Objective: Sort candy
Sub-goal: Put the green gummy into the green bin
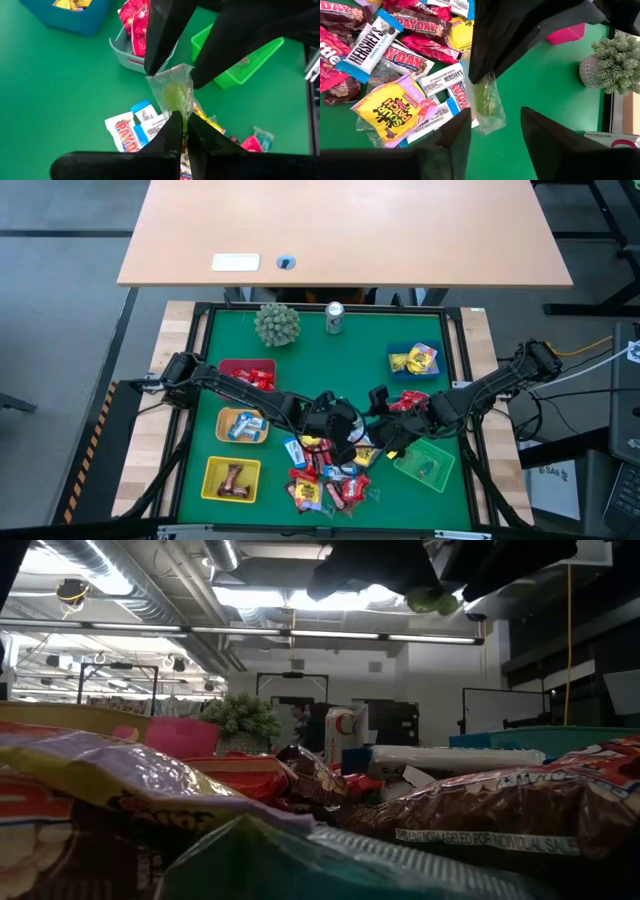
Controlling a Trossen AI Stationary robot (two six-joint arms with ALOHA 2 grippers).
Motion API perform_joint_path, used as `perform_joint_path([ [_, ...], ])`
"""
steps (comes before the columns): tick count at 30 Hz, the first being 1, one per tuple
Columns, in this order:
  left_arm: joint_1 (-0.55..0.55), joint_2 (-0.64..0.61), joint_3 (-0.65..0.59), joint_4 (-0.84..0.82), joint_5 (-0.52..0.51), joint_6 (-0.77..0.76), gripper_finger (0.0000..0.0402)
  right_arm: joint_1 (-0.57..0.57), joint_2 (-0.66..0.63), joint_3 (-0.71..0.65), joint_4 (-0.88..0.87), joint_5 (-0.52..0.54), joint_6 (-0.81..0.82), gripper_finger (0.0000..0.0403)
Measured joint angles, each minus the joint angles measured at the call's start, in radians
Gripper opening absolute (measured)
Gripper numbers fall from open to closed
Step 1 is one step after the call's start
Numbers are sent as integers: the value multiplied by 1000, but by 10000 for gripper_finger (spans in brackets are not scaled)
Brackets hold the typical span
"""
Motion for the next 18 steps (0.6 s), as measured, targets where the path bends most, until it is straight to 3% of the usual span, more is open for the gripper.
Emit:
perform_joint_path([
  [12, -4, 0, 0, 13, -2, 0, 2, 0, 0, 0, -16, -5, 0, 14],
  [18, 0, 0, 0, 12, -1, 1, 3, 0, 0, 0, -18, -5, 0, 15],
])
